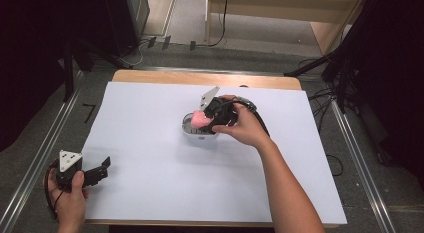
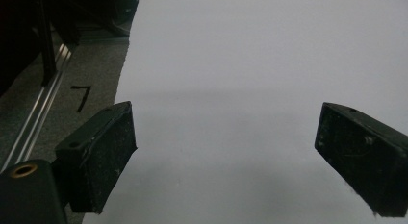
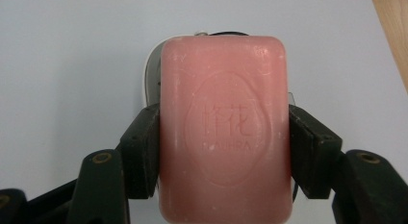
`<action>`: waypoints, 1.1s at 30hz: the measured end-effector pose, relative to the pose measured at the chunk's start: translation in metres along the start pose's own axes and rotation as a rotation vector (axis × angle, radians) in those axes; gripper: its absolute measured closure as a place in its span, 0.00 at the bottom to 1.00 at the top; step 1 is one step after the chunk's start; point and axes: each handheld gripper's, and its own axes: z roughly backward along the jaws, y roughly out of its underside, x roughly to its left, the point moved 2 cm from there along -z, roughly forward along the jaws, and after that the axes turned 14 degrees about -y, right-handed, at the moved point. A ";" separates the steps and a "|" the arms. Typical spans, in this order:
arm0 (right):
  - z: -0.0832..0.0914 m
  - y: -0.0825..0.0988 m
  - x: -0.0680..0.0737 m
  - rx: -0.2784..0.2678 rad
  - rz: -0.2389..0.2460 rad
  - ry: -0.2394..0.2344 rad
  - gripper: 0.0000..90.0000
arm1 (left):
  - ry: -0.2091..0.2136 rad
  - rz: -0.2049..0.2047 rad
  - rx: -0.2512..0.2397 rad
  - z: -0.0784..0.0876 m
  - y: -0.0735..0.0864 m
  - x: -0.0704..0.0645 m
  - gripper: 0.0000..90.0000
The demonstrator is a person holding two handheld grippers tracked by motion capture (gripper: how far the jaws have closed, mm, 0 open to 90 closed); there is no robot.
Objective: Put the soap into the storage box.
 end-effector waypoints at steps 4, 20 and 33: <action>-0.002 0.001 -0.002 0.004 -0.006 -0.006 0.43 | 0.001 0.000 0.000 0.000 0.000 0.000 0.08; -0.010 0.003 -0.009 -0.002 -0.011 -0.030 0.43 | 0.001 0.000 0.000 0.000 0.000 0.000 0.08; -0.012 0.004 -0.012 0.008 -0.014 -0.044 0.43 | 0.003 0.002 0.000 0.000 0.000 0.000 0.09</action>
